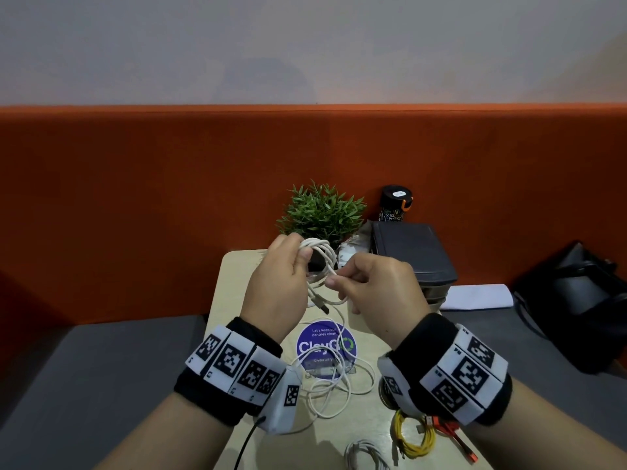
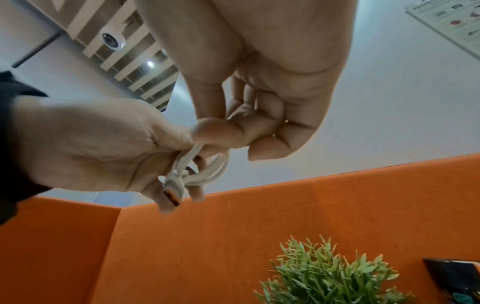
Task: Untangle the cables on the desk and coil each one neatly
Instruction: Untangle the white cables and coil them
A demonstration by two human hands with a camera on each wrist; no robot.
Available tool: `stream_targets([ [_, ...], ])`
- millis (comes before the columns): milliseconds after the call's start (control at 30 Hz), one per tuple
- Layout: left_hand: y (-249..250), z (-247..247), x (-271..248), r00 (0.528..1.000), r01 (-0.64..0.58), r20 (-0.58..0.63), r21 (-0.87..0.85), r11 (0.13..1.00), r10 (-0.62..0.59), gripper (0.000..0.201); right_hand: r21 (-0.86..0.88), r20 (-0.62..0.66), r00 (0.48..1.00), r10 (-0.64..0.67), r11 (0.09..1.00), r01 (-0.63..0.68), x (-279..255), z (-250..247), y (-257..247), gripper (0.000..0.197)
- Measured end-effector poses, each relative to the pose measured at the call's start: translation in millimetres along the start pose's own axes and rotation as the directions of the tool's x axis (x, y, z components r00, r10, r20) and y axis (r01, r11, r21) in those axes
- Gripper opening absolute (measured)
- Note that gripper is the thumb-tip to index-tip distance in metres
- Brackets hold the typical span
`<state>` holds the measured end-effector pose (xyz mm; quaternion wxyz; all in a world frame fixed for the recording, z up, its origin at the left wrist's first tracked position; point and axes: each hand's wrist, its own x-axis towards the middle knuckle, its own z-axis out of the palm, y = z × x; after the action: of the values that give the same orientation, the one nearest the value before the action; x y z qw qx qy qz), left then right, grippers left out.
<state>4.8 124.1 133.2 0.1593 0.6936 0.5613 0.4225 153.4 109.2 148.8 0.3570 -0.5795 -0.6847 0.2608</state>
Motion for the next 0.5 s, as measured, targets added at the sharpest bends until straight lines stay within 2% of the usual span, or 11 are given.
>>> stream_targets([
  [133,-5.6,-2.1,5.1,0.999,0.029,0.014,0.037,0.999,-0.03,0.027,0.092,0.146,0.989,0.001,0.996,-0.014,1.7,-10.2,-4.4,0.017],
  [233,-5.9,-3.0,3.9,1.0,-0.004,0.028,0.098,0.995,0.001,0.031,-0.021,0.215,0.975,-0.055,0.998,0.061,6.4,-22.4,-2.2,0.012],
  [300,-3.0,-3.1,2.6,0.999,-0.023,0.029,0.098,0.995,0.02,0.034,-0.159,0.193,0.975,-0.111,0.977,0.143,9.1,-25.5,1.4,0.008],
  [400,-1.4,-4.2,1.9,0.998,-0.027,0.052,0.058,0.998,0.024,0.033,-0.304,0.071,0.964,-0.255,0.915,0.265,11.9,-22.3,7.1,0.009],
  [500,-0.1,-4.3,0.8,0.996,-0.032,0.084,-0.024,0.999,0.034,0.029,-0.39,0.038,0.962,-0.269,0.883,0.262,12.1,-17.4,10.8,0.012],
])
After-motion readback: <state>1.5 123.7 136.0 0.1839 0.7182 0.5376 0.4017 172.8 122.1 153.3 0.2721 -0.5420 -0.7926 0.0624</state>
